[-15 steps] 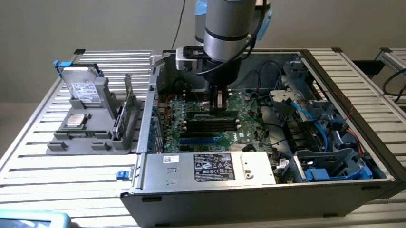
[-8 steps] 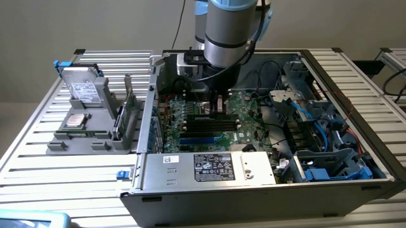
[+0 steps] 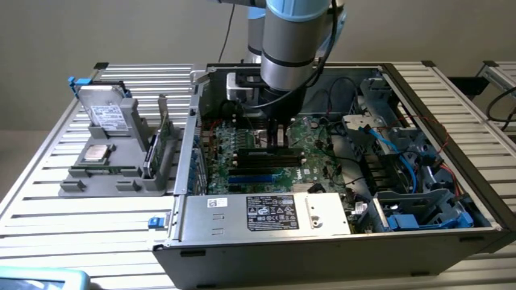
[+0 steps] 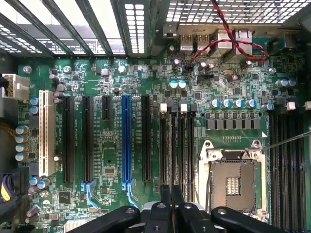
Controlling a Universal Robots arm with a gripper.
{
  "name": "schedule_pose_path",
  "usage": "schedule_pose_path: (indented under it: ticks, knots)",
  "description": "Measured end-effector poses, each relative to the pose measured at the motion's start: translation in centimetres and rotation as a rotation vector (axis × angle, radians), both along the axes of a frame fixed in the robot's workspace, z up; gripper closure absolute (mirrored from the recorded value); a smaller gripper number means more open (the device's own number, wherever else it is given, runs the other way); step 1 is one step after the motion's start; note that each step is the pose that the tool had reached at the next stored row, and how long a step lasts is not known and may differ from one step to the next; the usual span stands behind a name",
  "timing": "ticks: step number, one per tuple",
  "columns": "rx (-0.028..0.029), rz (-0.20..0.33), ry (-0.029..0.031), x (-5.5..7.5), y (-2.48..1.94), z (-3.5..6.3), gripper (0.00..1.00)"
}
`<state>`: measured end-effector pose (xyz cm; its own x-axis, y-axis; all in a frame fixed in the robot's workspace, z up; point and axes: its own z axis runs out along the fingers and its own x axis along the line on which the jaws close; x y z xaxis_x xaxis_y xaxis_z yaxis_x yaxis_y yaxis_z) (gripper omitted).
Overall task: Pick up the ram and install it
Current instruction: 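Insert the ram into the slot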
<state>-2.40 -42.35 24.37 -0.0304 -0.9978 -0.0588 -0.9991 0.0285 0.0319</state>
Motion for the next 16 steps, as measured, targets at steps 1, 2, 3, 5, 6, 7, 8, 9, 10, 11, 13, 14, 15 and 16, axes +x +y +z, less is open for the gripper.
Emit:
schedule_pose_path:
  ticks: [1, 2, 3, 5, 6, 7, 8, 9, 10, 11, 13, 14, 15, 16]
  knots:
    - [-0.0001, 0.001, 0.0, 0.0, 0.0, -0.01, 0.87]
    - [0.0005, 0.004, -0.0003, 0.0, 0.01, -0.08, 0.87]
    - [0.0004, 0.007, -0.0008, 0.0, 0.0, -0.2, 0.87]
    - [0.0008, 0.012, -0.0029, 0.0, 0.0, -0.49, 0.87]
    - [0.0017, 0.014, -0.0038, 0.0, 0.0, -0.63, 0.87]
    - [0.0026, 0.015, -0.0045, 0.0, 0.0, -0.78, 0.87]
    - [0.0029, 0.015, -0.0053, 0.0, 0.02, -0.93, 0.87]
    - [0.0031, 0.015, -0.006, 0.0, 0.03, -1.02, 0.87]
    - [0.0033, 0.015, -0.0068, 0.0, 0.03, -1.12, 0.87]
    - [0.0035, 0.015, -0.008, 0.0, 0.03, -1.26, 0.87]
    - [0.0039, 0.016, -0.0088, 0.0, 0.03, -1.35, 0.87]
    - [0.0041, 0.017, -0.0088, 0.0, 0.02, -1.35, 0.87]
    - [0.0044, 0.02, -0.0088, 0.0, 0.03, -1.35, 0.87]
    - [0.0044, 0.028, -0.0088, 0.0, 0.02, -1.35, 0.87]
